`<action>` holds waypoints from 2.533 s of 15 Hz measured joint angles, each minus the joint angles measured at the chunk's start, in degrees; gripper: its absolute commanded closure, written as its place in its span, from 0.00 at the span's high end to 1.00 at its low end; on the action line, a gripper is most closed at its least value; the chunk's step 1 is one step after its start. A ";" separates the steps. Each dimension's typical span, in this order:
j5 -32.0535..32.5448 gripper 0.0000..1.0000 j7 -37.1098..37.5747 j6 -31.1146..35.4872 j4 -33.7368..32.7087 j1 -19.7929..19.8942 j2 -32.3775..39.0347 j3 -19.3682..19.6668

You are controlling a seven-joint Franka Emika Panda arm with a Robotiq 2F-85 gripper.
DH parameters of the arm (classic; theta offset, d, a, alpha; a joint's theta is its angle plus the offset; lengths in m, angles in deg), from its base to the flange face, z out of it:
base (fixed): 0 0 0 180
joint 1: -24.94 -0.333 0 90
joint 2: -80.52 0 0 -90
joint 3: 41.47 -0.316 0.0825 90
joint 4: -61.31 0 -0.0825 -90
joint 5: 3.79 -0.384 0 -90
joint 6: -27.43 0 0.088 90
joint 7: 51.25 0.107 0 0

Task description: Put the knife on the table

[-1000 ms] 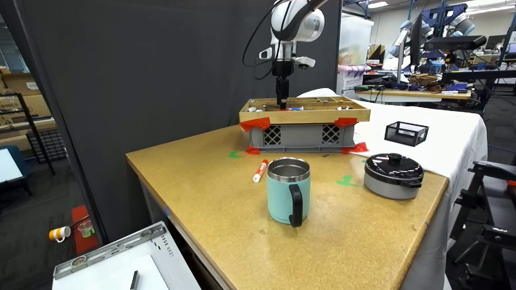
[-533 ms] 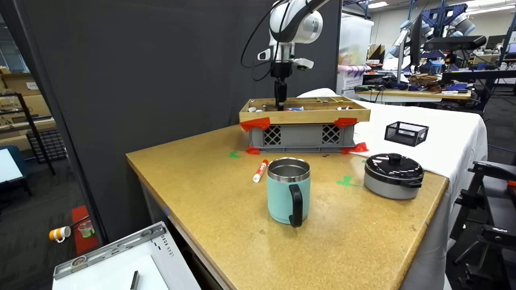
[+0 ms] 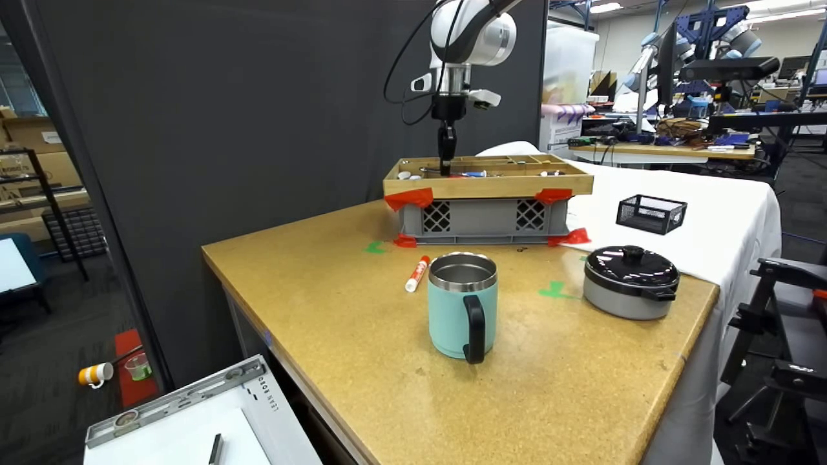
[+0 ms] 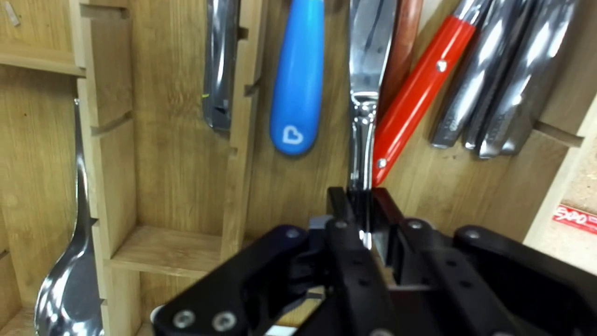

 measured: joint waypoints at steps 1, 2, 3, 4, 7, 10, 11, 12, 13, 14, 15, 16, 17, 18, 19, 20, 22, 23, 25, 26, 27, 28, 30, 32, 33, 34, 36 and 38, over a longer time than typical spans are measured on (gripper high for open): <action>0.00 0.04 0.00 0.00 -0.02 0.00 0.00 0.00; 0.00 0.04 0.00 0.00 -0.02 0.00 0.00 0.00; 0.00 0.04 0.00 0.00 -0.02 0.00 0.00 0.00; 0.00 0.04 0.00 0.00 -0.07 -0.05 -0.01 -0.01; 0.00 0.04 0.13 -0.39 -0.26 -0.47 -1.00 -0.06; 0.04 0.04 0.38 -3.26 -0.50 -0.61 -4.05 -0.05; 0.21 0.04 0.61 -4.82 -0.51 -0.62 -5.49 -0.05; 0.41 0.04 0.90 -6.59 -0.47 -0.68 -7.03 -0.05; 0.69 0.04 1.30 -8.59 -0.35 -0.80 -8.64 -0.05; 0.92 0.04 1.66 -10.49 0.01 -1.04 -10.28 -0.05; 1.09 0.04 2.01 -12.15 0.69 -1.38 -11.91 -0.06; 1.14 0.04 2.31 -13.46 1.82 -1.84 -13.55 -0.09; 1.15 0.04 2.68 -14.16 3.35 -2.35 -15.14 -0.12; 1.15 0.04 3.07 -14.49 5.30 -2.86 -16.69 -0.17; 1.14 0.04 3.45 -14.58 7.62 -3.32 -18.12 -0.25; 1.12 0.04 3.77 -14.59 10.05 -3.70 -19.37 -0.32; 1.06 0.04 4.80 -14.50 15.27 -4.37 -21.61 -0.92; 1.02 0.04 5.24 -14.41 17.92 -4.70 -22.59 -1.26; 0.83 0.04 5.84 -13.72 22.78 -5.19 -24.19 -1.90; 0.65 0.04 5.91 -12.93 25.07 -5.31 -24.94 -2.15; 0.34 0.04 5.92 -11.96 27.13 -5.34 -25.54 -2.42; 0.05 0.04 5.92 -10.67 29.00 -5.35 -26.10 -2.59; -0.49 0.04 5.70 -7.14 32.50 -5.34 -26.88 -2.86; -1.98 0.04 4.48 -2.52 35.67 -5.21 -26.92 -3.06; -2.85 0.04 3.68 -0.21 37.26 -5.07 -26.85 -3.09; -3.70 0.04 2.90 1.95 38.85 -4.83 -26.76 -3.09; -5.38 0.04 1.12 5.97 41.97 -3.95 -26.42 -3.08; -7.05 0.04 -1.25 10.41 44.97 -2.77 -25.83 -3.09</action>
